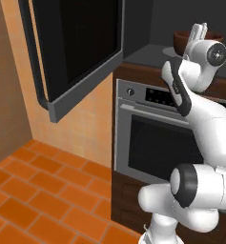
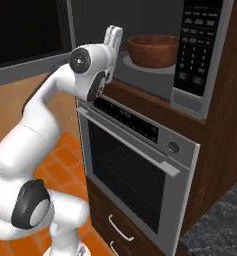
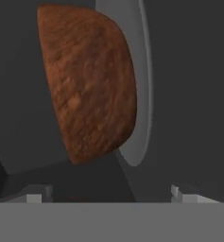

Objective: Pick the potato from the sink and place it in the bowl. Then pick the bowl and place it in the microwave. Then close the microwave door and press the start button.

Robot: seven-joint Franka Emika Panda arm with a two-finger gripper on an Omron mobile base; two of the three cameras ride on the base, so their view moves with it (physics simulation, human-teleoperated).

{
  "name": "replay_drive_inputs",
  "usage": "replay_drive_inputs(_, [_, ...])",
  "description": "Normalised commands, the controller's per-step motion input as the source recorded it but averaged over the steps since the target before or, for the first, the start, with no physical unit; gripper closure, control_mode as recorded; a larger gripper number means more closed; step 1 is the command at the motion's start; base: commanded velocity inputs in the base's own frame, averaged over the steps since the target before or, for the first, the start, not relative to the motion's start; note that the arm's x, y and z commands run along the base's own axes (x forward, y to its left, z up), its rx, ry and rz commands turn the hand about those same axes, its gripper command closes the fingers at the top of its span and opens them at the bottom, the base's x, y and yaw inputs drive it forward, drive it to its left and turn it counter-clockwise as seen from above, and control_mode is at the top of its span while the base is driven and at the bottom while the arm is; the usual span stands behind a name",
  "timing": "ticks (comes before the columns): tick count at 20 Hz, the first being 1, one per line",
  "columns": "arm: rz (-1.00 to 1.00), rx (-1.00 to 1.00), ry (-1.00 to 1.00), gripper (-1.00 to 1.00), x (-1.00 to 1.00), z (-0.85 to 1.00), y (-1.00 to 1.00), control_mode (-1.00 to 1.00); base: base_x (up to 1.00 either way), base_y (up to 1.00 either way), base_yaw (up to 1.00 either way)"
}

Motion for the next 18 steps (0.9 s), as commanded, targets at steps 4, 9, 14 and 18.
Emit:
replay_drive_inputs(4, [0.00, -0.11, 0.02, -1.00, -1.00, 0.62, 0.36, -1.00, 0.00, 0.00, 0.00])
replay_drive_inputs(9, [0.00, -0.08, 0.05, -1.00, -1.00, 0.31, 0.37, -1.00, 0.00, 0.00, 0.00])
replay_drive_inputs(14, [0.01, -0.05, -0.01, -1.00, -1.00, 0.00, 0.55, -1.00, 0.00, 0.00, 0.00])
replay_drive_inputs(18, [0.00, -0.03, -0.02, -1.00, -1.00, 0.00, 0.81, -1.00, 0.00, 0.00, 0.00])
